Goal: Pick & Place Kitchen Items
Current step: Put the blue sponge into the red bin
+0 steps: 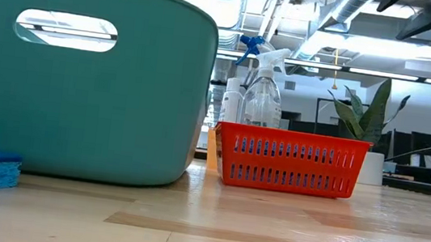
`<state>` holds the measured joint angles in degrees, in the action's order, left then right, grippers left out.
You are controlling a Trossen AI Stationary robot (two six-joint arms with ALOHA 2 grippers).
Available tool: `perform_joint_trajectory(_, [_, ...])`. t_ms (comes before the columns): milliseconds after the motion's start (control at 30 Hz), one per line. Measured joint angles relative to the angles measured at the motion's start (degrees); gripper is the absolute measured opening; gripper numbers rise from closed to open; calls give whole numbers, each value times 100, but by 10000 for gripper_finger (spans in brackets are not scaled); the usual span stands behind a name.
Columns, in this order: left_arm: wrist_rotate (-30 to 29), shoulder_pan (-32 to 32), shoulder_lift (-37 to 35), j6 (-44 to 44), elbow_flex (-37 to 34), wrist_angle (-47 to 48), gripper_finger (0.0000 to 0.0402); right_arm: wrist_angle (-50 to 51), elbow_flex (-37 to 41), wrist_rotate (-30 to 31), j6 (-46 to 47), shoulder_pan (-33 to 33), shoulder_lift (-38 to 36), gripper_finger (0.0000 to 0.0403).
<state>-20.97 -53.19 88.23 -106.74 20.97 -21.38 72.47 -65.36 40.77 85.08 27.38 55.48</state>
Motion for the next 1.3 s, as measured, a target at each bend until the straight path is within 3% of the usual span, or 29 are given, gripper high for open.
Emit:
perform_joint_trajectory(467, [170, -87, -407, 348, -41, 183, 0, 0, 0, -2, -15, 0, 2, 291])
perform_joint_trajectory(867, [454, -87, -1410, 860, -28, 1030, 0, -25, 0, -3, -25, 0, 2, 291])
perform_joint_trajectory(1300, [616, -367, -2654, 1794, -22, 983, 0, -141, 0, -4, -149, 0, 1, 291])
